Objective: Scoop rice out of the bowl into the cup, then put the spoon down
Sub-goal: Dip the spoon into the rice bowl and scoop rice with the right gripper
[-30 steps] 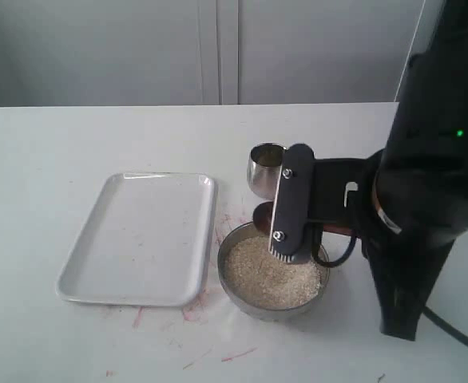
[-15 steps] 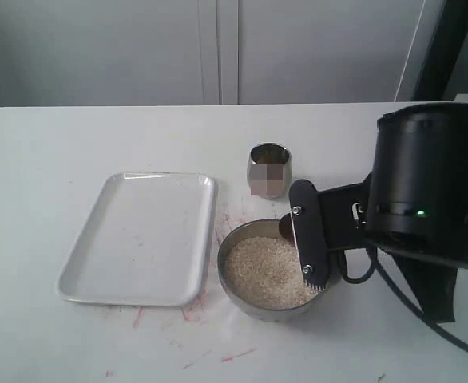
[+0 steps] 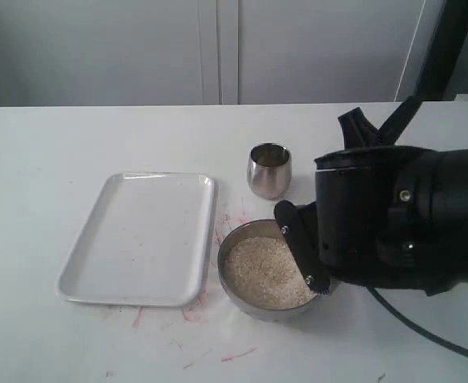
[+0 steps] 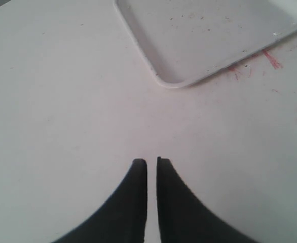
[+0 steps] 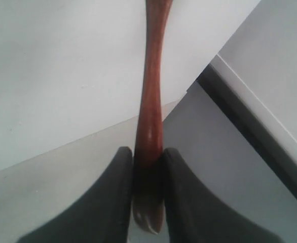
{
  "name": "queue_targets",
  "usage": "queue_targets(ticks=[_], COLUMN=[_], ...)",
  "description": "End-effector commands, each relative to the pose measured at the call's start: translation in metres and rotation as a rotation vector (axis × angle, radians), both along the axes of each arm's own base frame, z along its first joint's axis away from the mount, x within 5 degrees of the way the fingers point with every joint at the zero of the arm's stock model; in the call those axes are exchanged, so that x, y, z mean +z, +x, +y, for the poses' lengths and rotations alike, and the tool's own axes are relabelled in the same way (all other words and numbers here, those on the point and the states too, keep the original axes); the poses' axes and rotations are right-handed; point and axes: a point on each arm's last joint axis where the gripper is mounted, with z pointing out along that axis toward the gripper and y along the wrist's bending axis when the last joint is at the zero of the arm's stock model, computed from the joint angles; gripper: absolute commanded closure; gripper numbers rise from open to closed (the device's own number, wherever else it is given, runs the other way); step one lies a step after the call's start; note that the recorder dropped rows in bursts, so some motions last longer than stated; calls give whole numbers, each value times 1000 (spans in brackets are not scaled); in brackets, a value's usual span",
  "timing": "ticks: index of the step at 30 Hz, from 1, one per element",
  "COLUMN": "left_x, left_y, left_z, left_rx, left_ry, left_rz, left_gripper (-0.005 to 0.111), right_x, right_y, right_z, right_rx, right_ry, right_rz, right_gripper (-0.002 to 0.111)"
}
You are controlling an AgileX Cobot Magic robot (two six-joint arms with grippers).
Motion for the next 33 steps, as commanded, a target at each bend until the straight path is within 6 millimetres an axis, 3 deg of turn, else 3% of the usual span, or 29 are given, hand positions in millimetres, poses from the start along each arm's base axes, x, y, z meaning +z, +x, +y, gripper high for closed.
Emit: queue_targets(ticks=[1, 11, 33], left_x=[-6, -6, -6], left_y=[-1, -1, -1], left_z=[0, 0, 0], left_rx=[-4, -4, -4], left_ry=[0, 0, 0], left_rz=[40, 40, 40], left_gripper=[92, 92, 92], right_x=[-5, -18, -25], right_y=[-2, -4, -10], right_z=[11, 20, 20], right_rx=[61, 66, 18], right_ry=[-57, -65, -11], right_rz=[1, 53, 119], right_gripper=[108, 108, 108])
